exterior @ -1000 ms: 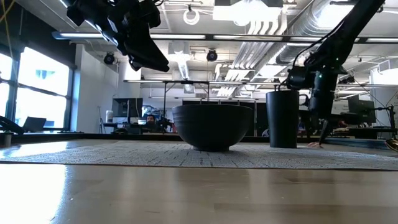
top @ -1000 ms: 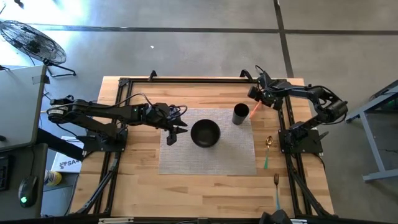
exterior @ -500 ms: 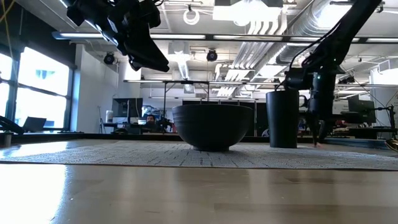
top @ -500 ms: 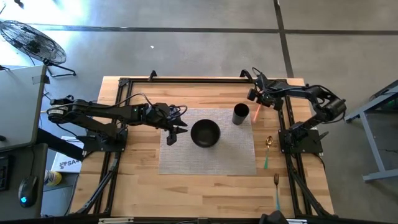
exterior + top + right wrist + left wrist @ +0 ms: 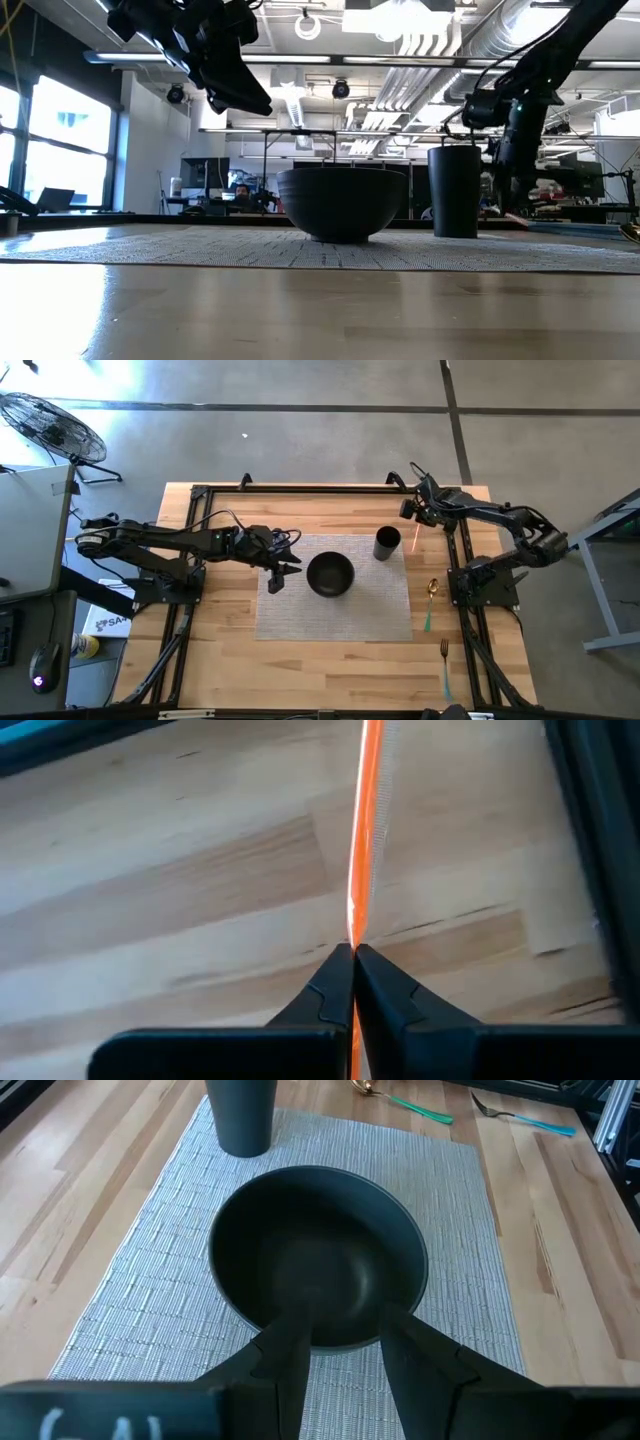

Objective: Pick & Place Utensil
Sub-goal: Put the orange straw into the black cup to the top right of the black bowl

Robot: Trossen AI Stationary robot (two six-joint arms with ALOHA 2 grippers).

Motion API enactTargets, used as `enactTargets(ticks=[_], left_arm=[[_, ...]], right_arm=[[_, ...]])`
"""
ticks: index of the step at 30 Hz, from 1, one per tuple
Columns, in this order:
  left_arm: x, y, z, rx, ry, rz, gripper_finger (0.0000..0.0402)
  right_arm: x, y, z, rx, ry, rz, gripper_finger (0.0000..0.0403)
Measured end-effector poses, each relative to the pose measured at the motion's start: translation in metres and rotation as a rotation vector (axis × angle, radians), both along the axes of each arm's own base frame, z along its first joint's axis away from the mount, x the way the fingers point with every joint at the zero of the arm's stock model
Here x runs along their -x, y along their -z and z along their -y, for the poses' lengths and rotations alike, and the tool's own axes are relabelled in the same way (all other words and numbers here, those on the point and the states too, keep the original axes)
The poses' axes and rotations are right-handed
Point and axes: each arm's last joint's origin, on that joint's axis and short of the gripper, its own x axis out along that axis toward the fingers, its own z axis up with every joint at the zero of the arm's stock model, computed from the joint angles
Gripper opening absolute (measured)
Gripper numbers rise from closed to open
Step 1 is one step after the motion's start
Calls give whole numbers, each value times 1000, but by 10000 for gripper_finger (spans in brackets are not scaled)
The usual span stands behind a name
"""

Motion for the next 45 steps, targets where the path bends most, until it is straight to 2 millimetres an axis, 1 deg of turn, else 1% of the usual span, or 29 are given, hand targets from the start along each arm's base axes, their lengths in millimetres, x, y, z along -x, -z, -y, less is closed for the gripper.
enactTargets(ticks=[5, 9, 14, 20, 24, 26, 29, 31, 33, 35, 38, 40, 42, 45], left_arm=[[0, 0, 0, 0, 0, 0, 120], [0, 0, 0, 0, 0, 0, 120], [0, 0, 0, 0, 0, 0, 120], [0, 0, 0, 0, 0, 0, 120], [0, 0, 0, 0, 0, 0, 120], [0, 0, 0, 0, 0, 0, 120], [0, 0, 0, 0, 0, 0, 120], [0, 0, 0, 0, -1, 0, 120], [0, 0, 0, 0, 0, 0, 120], [0, 0, 0, 0, -1, 0, 120], [0, 0, 0, 0, -1, 0, 120], [0, 0, 0, 0, -1, 0, 120], [0, 0, 0, 0, 0, 0, 120], [0, 0, 0, 0, -1, 0, 120]], right_arm=[[0, -21, -10, 96, -117, -13, 1], [-5, -46, -25, 248, -216, 9, 1], [-14, -80, -55, 463, -349, 66, 1], [-25, -116, -91, 728, -489, 218, 2], [-38, -132, -113, 870, -634, 329, 1], [-44, -138, -123, 930, -705, 344, 3], [-52, -139, -135, 990, -772, 310, 3], [-57, -137, -141, 1018, -797, 253, 2], [-63, -131, -146, 1059, -801, 198, 1], [-67, -118, -150, 1110, -801, 173, 2], [-69, -98, -154, 1202, -800, 224, 1], [-66, -84, -155, 1246, -791, 257, 1], [-60, -69, -156, 1261, -778, 273, 2], [-51, -53, -157, 1264, -782, 282, 5]])
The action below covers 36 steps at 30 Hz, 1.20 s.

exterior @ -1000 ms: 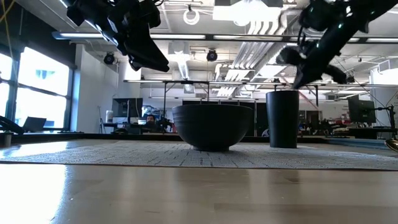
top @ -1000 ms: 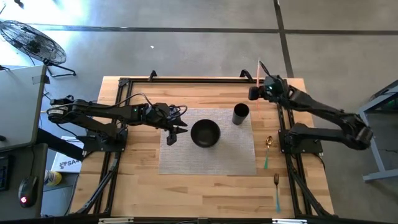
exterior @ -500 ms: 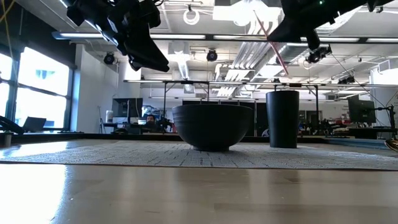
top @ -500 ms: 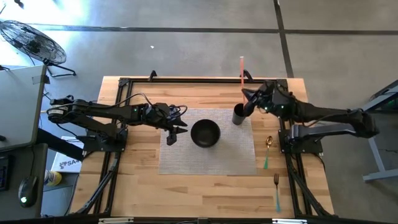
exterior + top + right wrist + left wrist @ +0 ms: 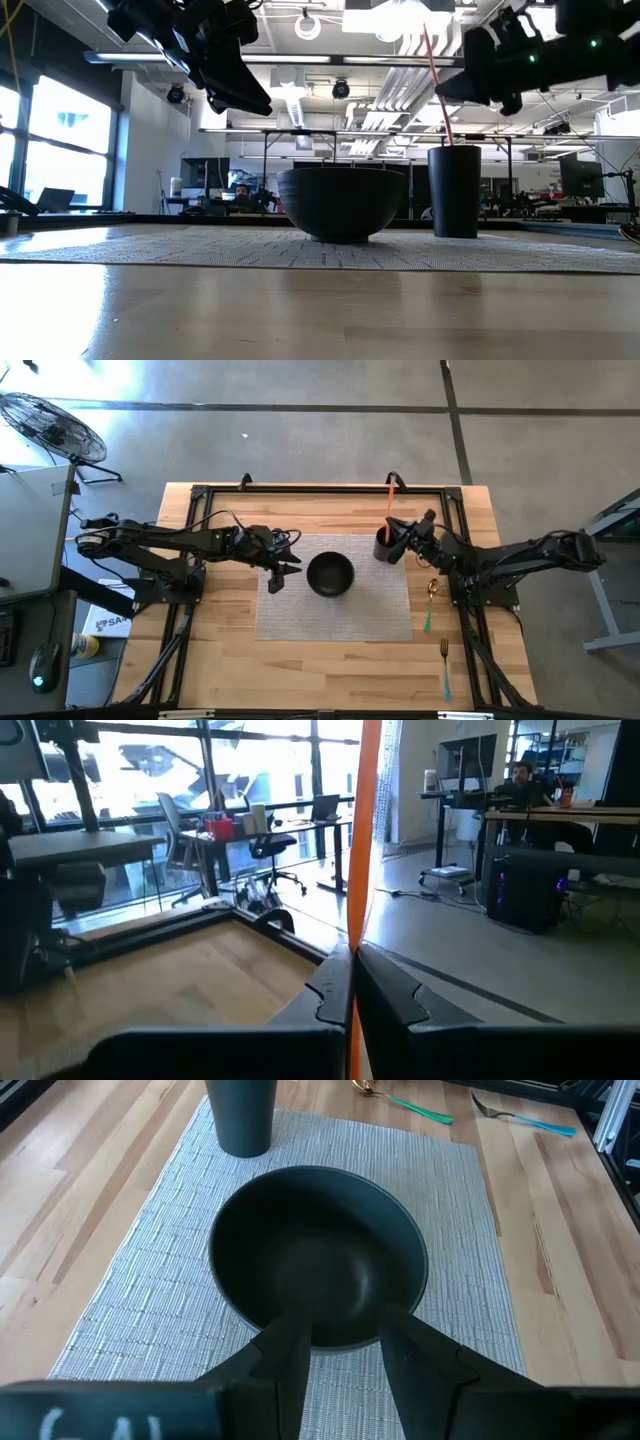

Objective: Pick & Place Utensil
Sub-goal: Put the orange straw into the black cup to the top right of the black bowl, then put the green spoon into the black bowl to the bottom left of the black bowl

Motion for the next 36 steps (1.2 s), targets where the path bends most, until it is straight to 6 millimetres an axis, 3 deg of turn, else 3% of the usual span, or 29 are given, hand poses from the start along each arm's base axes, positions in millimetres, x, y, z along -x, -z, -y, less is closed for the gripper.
enactTargets(ticks=[8, 13, 17, 24, 30, 33, 36], left_arm=[[0, 0, 0, 0, 0, 0, 120], [0, 0, 0, 0, 0, 0, 120], [0, 0, 0, 0, 0, 0, 120], [0, 0, 0, 0, 0, -1, 120], [0, 0, 0, 0, 0, -1, 120], [0, 0, 0, 0, 0, -1, 120], [0, 0, 0, 0, 0, -1, 120]], right_arm=[[4, 17, -2, 69, -81, -120, 29], [-2, 9, -2, 59, -72, -161, 70], [-11, -3, -1, -2, -67, -312, 101], [-13, -41, -6, -163, -47, -503, 133], [-6, -78, -27, -414, -138, -511, 132], [-2, -82, -39, -582, -178, -552, 127], [-1, -73, -50, -798, -193, -625, 121]])
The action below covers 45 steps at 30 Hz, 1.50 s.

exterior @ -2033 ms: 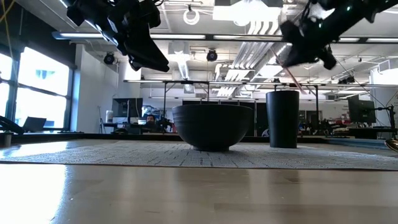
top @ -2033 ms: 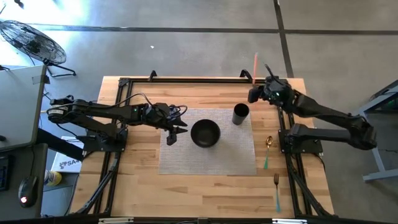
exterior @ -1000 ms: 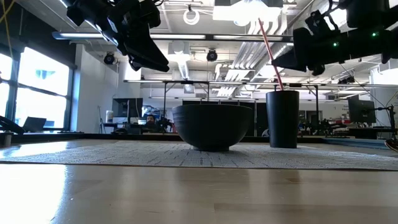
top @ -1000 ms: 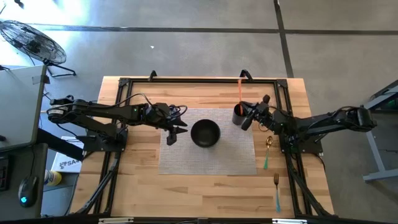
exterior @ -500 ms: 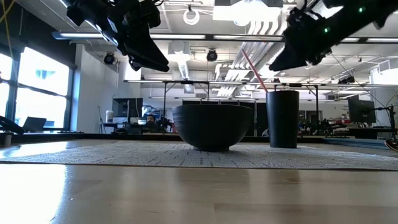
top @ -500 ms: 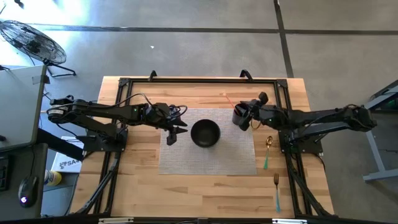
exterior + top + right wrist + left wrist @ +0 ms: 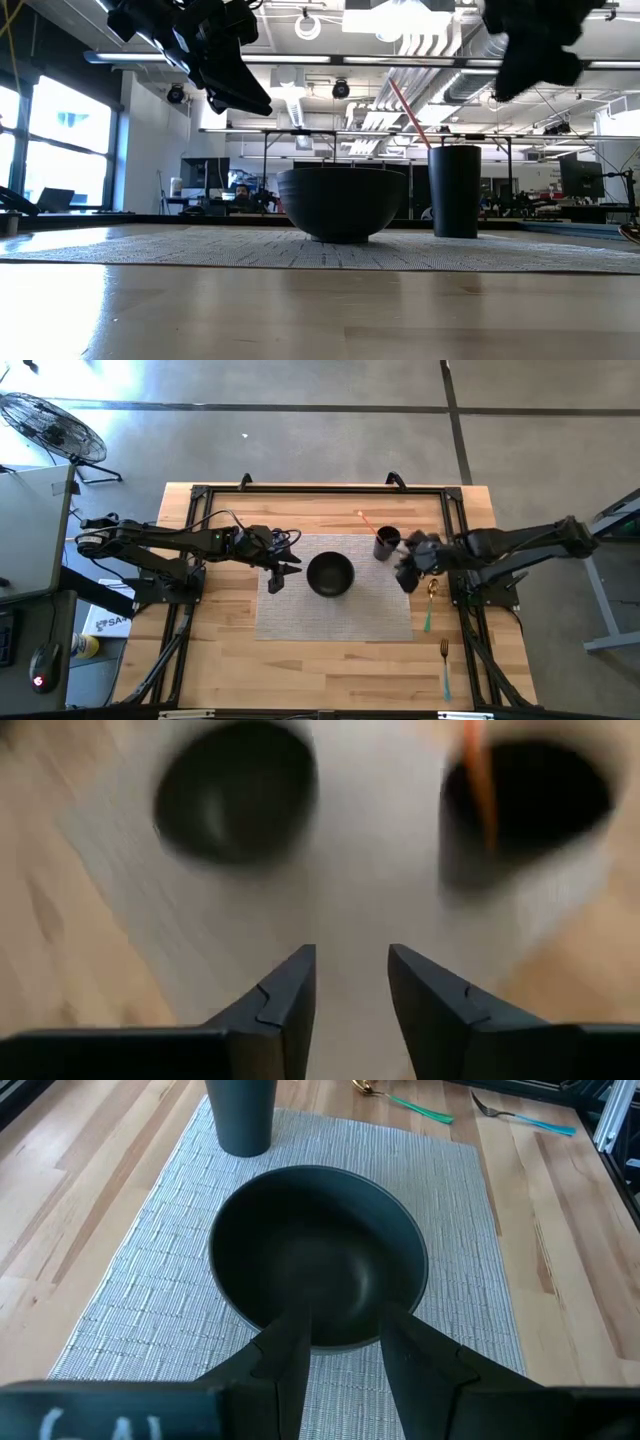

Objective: Pick & Place Utensil
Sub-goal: Put the green spoon into the black bowl to the bottom left of the black bowl

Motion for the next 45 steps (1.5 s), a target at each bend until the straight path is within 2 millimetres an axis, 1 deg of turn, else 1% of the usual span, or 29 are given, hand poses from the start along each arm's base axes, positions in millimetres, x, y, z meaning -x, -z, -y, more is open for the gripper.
enactTargets(ticks=[3, 7, 10, 12, 15, 18, 20, 23, 28, 33, 45], left_arm=[[0, 0, 0, 0, 0, 0, 120], [0, 0, 0, 0, 0, 0, 120], [0, 0, 0, 0, 0, 0, 120], [0, 0, 0, 0, 0, 0, 120], [0, 0, 0, 0, 0, 0, 120], [0, 0, 0, 6, -3, 0, 120], [0, 0, 0, 16, -10, 1, 120], [0, 0, 0, 19, -12, 1, 120], [0, 0, 0, 19, -12, 1, 120], [0, 0, 0, 19, -12, 1, 120], [0, 0, 0, 19, -12, 1, 120]], right_arm=[[0, 18, -11, -131, 22, -157, 115], [0, 47, -22, -208, 27, -358, 113], [2, 69, -27, -300, 118, -465, 114], [4, 82, -28, -329, 177, -523, 114], [11, 99, -27, -335, 202, -604, 115], [19, 112, -25, -365, 275, -661, 115], [23, 119, -23, -366, 294, -686, 115], [29, 128, -20, -363, 317, -710, 115], [28, 137, -16, -392, 332, -669, 115], [36, 147, -13, -433, 392, -703, 115], [35, 155, -11, -463, 391, -655, 114]])
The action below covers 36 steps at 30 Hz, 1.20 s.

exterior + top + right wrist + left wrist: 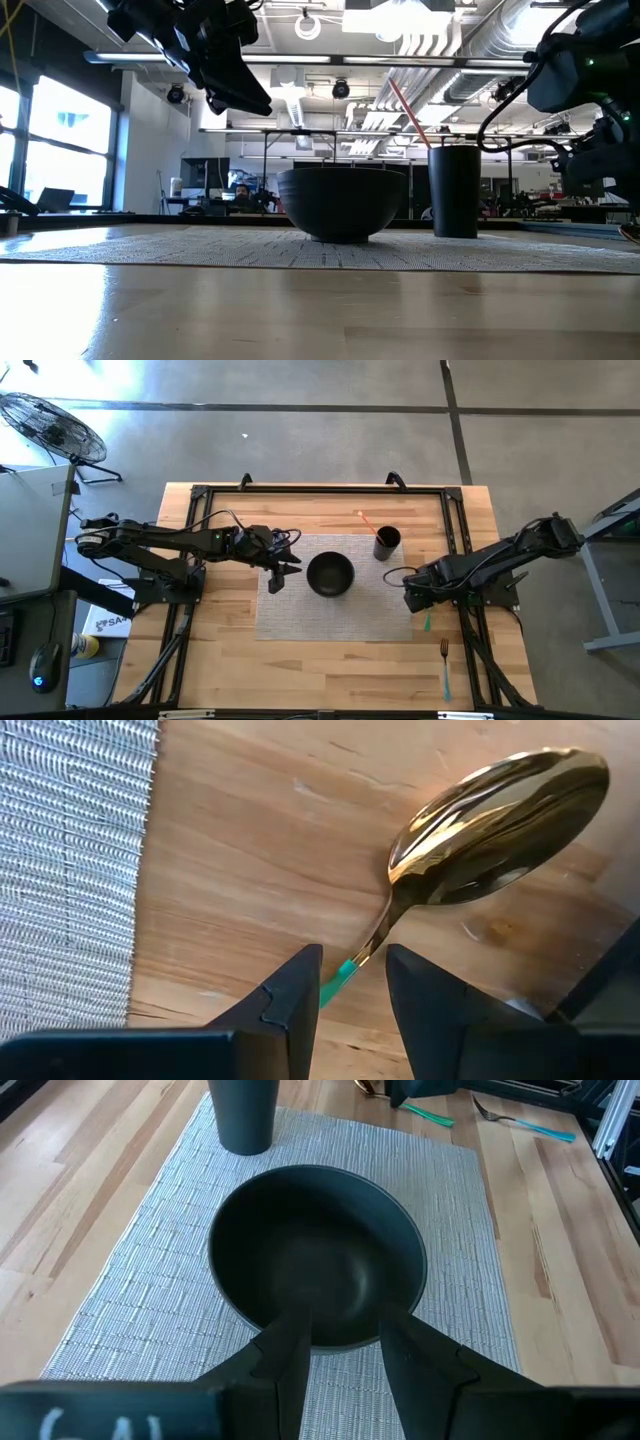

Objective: Pick & Place Utensil
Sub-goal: Put the green spoon into the black bowl to the bottom left of the black bowl

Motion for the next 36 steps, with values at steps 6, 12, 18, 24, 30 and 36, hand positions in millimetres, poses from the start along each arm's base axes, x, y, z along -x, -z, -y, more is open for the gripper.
enactTargets(ticks=[6, 12, 18, 24, 30, 36], left_arm=[[0, 0, 0, 0, 0, 0, 120], [0, 0, 0, 0, 0, 0, 120], [0, 0, 0, 0, 0, 0, 120], [0, 0, 0, 0, 0, 0, 120], [0, 0, 0, 0, 0, 0, 120], [0, 0, 1, 14, 22, -1, 120]], right_arm=[[0, 0, 0, 10, 0, 3, 112], [-1, 0, 0, 13, 0, 14, 75], [-2, 1, 0, 11, 0, 28, 30], [-5, -3, -1, 16, -8, 37, 7], [-18, -19, -6, 91, -59, 103, 12], [-34, -47, -19, 107, -110, 187, 5]])
